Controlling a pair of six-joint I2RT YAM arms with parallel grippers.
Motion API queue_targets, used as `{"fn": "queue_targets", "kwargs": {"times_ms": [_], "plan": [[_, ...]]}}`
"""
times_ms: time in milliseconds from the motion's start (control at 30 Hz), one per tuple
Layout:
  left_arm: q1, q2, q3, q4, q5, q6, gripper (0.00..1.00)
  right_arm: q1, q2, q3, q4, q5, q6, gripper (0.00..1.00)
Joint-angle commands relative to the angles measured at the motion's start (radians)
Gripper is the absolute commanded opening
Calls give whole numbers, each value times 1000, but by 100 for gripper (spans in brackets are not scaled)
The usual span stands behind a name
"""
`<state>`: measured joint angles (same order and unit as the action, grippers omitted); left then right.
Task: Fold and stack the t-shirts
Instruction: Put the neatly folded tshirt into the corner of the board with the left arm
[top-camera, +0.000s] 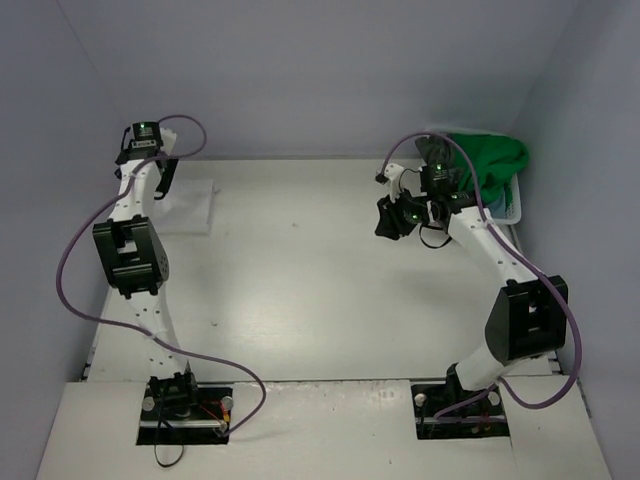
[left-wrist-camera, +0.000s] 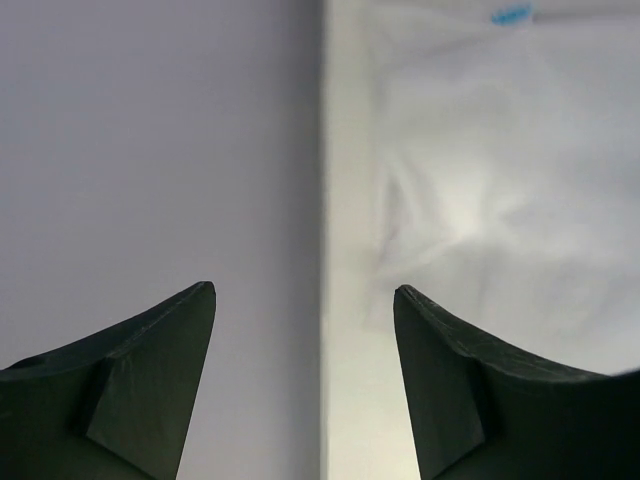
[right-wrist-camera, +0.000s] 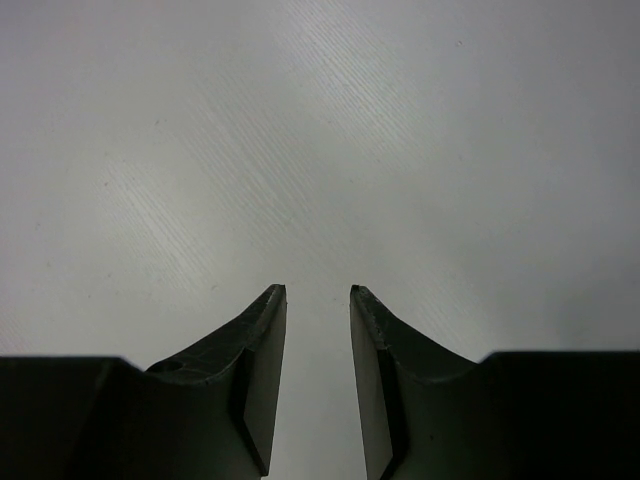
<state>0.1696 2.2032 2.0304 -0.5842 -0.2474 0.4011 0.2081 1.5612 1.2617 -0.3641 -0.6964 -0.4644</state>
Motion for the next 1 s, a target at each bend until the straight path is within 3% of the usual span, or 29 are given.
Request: {"fn": "queue_targets", "kwargs": {"times_ms": [0, 133, 200, 267, 367, 500, 667, 967], "plan": [[-1, -255, 19, 40, -33, -39, 67, -9, -96, 62, 45, 115, 88, 29], [-4, -454, -16, -80, 118, -122, 67, -9, -184, 18, 138, 260, 177, 31], [-5, -538, -57, -140, 264, -149, 66, -13, -237, -13, 172, 343, 216, 34], [-7, -669, -139, -196, 459, -169, 67, -48, -289, -91, 240, 362, 219, 38], [-8, -876, -278, -238, 644, -208, 67, -127, -346, -206, 355, 409, 237, 41], [-15, -976, -419, -325, 824, -206, 67, -191, -348, -251, 396, 449, 243, 42], [-19, -1085, -613, -329, 859, -211, 67, -203, -328, -260, 421, 549, 253, 42], [-18, -1224, -898, -266, 965, -91, 67, -234, -369, -298, 468, 525, 259, 42]]}}
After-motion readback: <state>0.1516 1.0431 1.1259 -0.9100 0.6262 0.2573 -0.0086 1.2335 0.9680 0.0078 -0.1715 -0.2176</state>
